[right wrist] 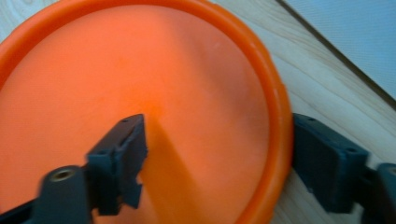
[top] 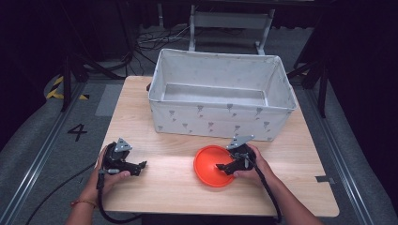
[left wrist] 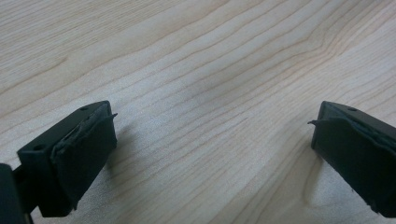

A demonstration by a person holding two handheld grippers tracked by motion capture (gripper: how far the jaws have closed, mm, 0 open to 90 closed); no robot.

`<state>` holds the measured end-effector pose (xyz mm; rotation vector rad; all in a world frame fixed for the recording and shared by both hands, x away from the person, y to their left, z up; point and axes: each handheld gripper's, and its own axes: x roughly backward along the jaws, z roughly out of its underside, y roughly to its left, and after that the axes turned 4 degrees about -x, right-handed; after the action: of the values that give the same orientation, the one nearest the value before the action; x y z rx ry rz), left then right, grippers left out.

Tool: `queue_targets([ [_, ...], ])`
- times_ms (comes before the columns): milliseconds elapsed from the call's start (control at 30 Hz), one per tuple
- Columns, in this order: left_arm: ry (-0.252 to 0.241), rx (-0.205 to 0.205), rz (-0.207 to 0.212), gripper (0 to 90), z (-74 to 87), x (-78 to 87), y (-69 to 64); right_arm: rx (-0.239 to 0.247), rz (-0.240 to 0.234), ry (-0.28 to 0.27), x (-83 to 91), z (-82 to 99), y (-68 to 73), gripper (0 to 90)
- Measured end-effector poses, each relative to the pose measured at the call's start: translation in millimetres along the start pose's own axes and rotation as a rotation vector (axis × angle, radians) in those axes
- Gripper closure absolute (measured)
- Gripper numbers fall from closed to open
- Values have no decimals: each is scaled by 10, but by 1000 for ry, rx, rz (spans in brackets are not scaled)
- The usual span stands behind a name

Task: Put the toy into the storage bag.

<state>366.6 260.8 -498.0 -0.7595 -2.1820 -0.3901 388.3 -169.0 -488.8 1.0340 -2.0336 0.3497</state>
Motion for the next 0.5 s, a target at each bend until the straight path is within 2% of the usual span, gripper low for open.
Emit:
queue_targets([
  [100,0,-2,0,3,-1,-1,2,-33,5,-12,20,-13,-38,450],
  [167,0,-2,1,3,-2,-1,3,-55,-1,-18,23,-20,-64,518],
  [333,0,-1,2,3,-2,-2,2,-97,-38,-28,58,-10,-117,647],
  [433,1,-1,3,3,-3,-2,3,-106,-61,-66,124,-6,-152,730],
  [500,2,1,-1,3,-4,-2,1,-100,-74,-83,175,-16,-151,754],
])
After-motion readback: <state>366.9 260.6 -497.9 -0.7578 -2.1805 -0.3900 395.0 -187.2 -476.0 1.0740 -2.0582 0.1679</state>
